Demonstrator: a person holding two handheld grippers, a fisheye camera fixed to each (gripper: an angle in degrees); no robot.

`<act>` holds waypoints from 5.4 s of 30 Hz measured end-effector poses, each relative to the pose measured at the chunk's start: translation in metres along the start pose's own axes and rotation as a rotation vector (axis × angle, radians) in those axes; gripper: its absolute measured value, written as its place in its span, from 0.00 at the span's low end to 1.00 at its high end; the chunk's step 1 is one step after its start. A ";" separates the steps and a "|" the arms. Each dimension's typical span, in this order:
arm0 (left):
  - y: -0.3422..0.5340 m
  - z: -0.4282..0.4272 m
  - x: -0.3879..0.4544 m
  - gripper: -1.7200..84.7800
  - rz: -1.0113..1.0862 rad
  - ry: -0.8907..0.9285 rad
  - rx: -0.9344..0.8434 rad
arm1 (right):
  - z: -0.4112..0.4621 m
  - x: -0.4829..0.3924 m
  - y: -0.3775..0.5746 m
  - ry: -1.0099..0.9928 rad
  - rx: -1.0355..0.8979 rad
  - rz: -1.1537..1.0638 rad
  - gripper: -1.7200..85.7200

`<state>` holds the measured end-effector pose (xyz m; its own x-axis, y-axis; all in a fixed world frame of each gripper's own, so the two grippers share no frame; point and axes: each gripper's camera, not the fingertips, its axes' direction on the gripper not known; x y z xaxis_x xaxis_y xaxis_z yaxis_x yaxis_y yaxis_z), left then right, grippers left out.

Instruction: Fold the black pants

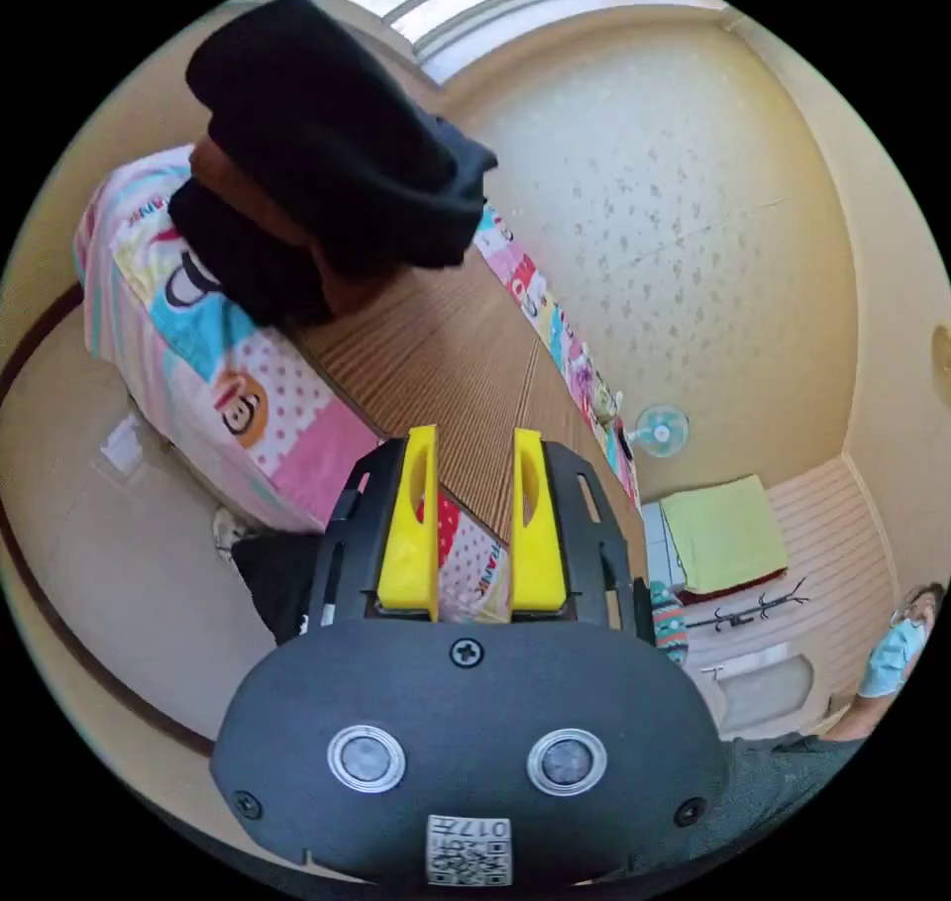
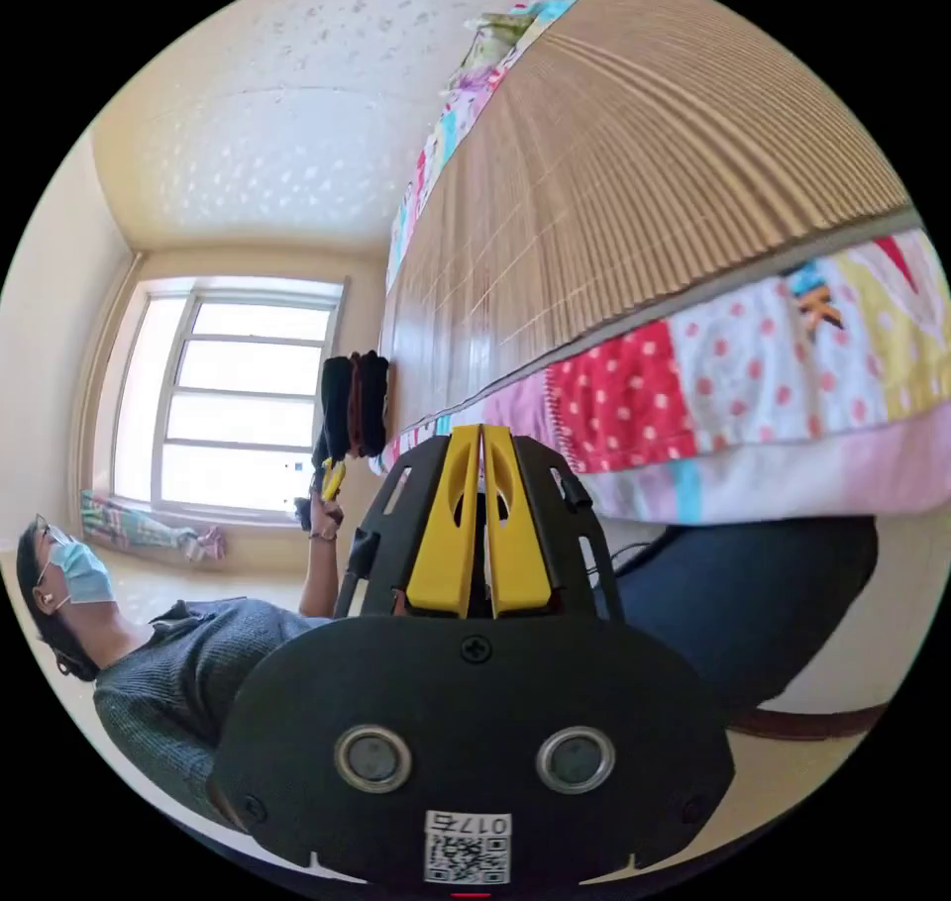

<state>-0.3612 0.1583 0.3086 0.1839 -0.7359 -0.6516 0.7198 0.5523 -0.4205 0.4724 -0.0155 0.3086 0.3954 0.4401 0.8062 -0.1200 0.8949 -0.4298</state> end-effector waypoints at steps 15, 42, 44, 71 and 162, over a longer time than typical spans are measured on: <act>-0.084 -0.015 -0.075 0.07 -0.081 -0.044 0.234 | 0.080 -0.033 0.028 0.391 -0.191 -0.051 0.02; 0.327 0.220 0.103 0.09 0.675 0.591 -0.897 | 0.307 -0.084 0.167 0.413 -0.006 -0.425 0.24; 0.315 0.193 0.096 0.07 0.735 0.589 -0.816 | 0.330 -0.092 0.164 0.546 -0.005 -0.409 0.18; 0.299 0.173 -0.029 0.20 0.625 0.318 -0.714 | 0.300 -0.516 0.235 1.221 0.958 -1.014 0.07; -0.006 0.055 0.101 0.01 0.165 0.091 -0.939 | 0.142 -0.189 0.026 0.445 0.403 -0.507 0.05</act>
<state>-0.3098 0.0592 0.2801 0.1542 -0.6091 -0.7780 -0.1482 0.7642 -0.6277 0.2654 -0.0653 0.2026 0.8076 -0.0236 0.5892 -0.1149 0.9738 0.1964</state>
